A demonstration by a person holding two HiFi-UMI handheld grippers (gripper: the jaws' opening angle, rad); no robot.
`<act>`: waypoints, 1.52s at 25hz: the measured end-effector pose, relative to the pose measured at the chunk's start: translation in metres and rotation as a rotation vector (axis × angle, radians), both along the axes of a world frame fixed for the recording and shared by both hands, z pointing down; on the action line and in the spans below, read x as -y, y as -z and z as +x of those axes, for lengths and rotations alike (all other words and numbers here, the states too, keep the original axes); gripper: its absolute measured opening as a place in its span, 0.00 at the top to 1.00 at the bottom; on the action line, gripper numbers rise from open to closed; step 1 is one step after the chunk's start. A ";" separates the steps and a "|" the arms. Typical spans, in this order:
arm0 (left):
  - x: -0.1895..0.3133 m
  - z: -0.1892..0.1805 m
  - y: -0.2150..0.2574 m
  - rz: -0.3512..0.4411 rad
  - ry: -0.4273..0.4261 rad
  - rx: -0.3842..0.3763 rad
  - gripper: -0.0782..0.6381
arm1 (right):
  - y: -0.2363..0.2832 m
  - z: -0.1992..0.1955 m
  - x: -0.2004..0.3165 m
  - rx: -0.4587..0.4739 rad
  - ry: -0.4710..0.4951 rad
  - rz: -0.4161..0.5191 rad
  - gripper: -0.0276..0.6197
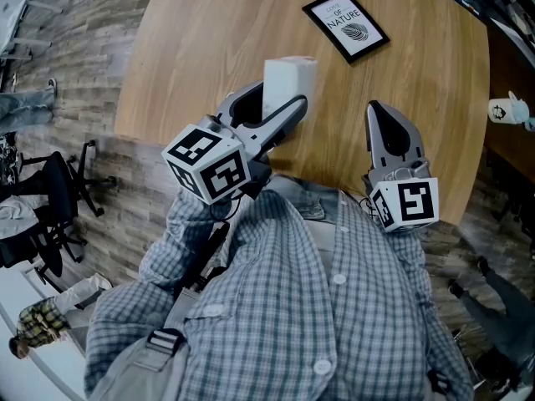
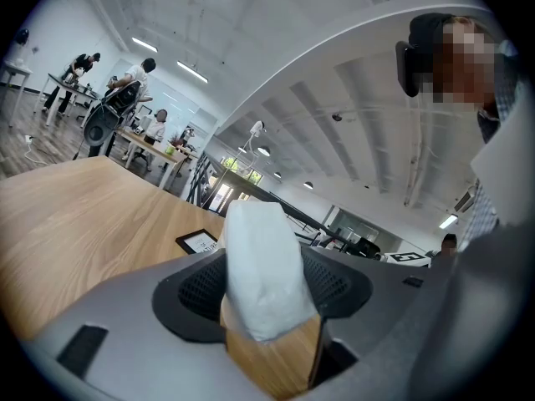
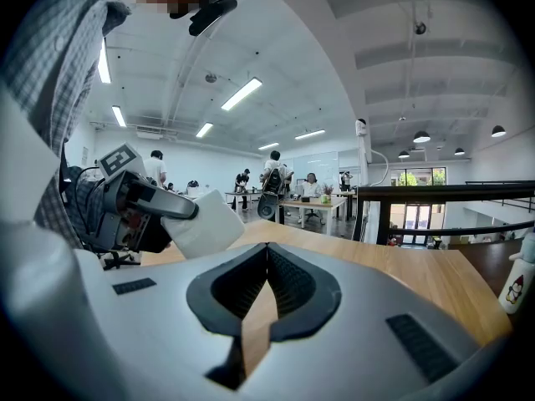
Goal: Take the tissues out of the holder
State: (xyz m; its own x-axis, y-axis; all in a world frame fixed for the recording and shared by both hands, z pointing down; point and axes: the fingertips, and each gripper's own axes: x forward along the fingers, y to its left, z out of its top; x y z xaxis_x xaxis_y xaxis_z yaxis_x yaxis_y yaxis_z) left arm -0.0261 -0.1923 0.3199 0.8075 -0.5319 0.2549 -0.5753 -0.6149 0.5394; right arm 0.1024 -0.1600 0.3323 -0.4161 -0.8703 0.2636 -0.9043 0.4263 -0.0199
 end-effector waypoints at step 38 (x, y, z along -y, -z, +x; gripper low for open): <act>-0.002 0.004 0.004 0.009 -0.013 0.003 0.50 | 0.001 -0.006 -0.002 -0.034 0.033 -0.021 0.94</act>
State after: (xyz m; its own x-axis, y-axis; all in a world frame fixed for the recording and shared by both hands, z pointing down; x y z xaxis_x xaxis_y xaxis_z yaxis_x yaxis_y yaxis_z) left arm -0.0226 -0.1905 0.3156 0.8134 -0.5239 0.2530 -0.5692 -0.6269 0.5319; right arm 0.0965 -0.1578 0.3318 -0.4351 -0.8503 0.2959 -0.8899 0.4561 0.0019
